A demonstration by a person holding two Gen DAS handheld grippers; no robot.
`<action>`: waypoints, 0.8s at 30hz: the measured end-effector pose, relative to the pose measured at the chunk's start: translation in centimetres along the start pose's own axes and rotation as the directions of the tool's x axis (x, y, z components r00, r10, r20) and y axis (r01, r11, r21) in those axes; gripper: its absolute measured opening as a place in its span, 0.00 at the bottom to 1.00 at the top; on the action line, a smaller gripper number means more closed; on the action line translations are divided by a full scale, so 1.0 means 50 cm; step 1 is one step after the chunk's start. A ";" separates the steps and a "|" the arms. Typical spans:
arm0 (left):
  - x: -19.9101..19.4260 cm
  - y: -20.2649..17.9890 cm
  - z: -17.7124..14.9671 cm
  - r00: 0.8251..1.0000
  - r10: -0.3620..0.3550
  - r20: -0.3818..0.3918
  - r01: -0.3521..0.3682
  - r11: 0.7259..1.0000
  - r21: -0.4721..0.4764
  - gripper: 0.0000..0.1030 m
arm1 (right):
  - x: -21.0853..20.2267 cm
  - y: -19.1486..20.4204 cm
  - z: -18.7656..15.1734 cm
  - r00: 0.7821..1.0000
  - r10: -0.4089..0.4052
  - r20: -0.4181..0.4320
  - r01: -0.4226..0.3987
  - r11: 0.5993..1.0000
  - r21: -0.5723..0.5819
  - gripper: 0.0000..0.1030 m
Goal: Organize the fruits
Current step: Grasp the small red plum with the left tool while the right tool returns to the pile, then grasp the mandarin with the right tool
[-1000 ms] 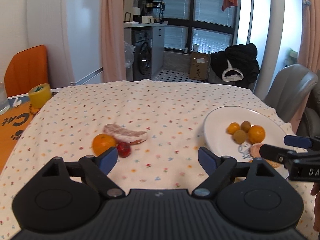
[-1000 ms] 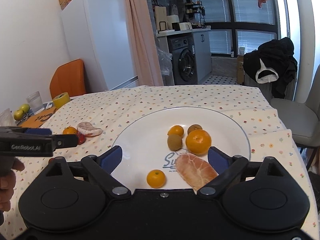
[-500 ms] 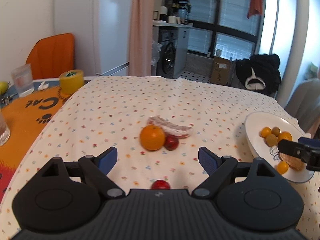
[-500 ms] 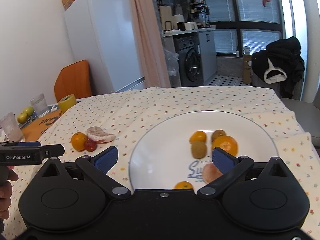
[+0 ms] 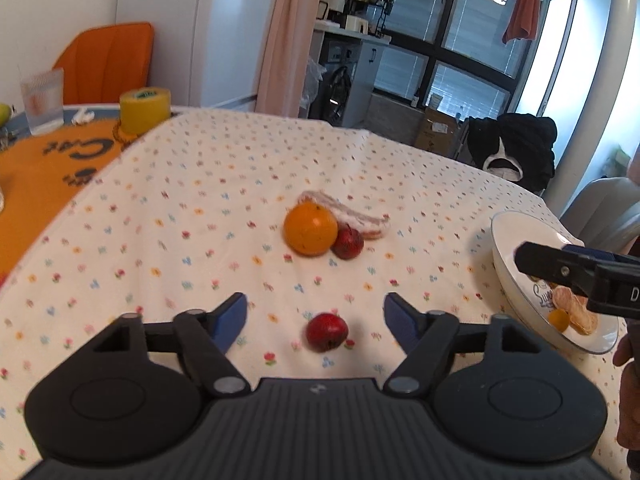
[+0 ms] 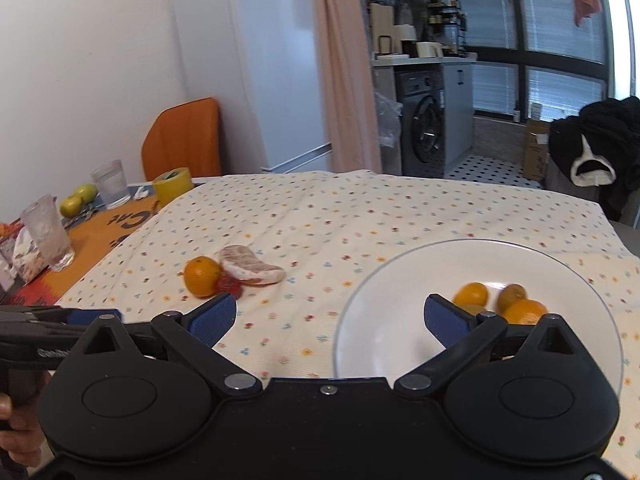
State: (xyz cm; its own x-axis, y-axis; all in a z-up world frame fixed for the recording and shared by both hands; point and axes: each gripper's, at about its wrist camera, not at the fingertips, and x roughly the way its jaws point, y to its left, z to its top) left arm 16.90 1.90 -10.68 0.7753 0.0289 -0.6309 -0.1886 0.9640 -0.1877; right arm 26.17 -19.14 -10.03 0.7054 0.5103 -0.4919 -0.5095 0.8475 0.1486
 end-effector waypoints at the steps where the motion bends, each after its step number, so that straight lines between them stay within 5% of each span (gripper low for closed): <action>1: 0.004 0.000 -0.002 1.000 -0.006 -0.007 0.006 1.000 0.000 0.62 | 0.002 0.004 0.002 1.000 0.003 -0.002 -0.003 1.000 -0.004 0.98; 6: 0.023 0.002 -0.012 0.998 -0.032 -0.045 0.032 0.999 -0.001 0.43 | 0.017 0.024 0.006 1.000 0.023 -0.013 -0.023 1.000 -0.011 0.99; 8: 0.027 0.012 -0.012 0.999 -0.026 -0.043 0.025 0.999 -0.027 0.20 | 0.025 0.035 0.007 0.999 0.031 -0.020 -0.032 0.999 -0.023 0.99; 24: 0.008 0.123 0.025 0.999 0.042 -0.005 -0.043 0.992 -0.117 0.20 | 0.119 0.136 0.035 0.988 0.132 -0.077 -0.139 0.986 -0.093 0.97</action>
State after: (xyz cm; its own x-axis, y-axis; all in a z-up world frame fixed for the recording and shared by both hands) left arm 16.80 8.15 -11.17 0.7638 0.0685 -0.6418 -0.2905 0.9244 -0.2470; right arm 27.78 -10.10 -10.45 0.5918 0.6050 -0.5328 -0.6461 0.7512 0.1354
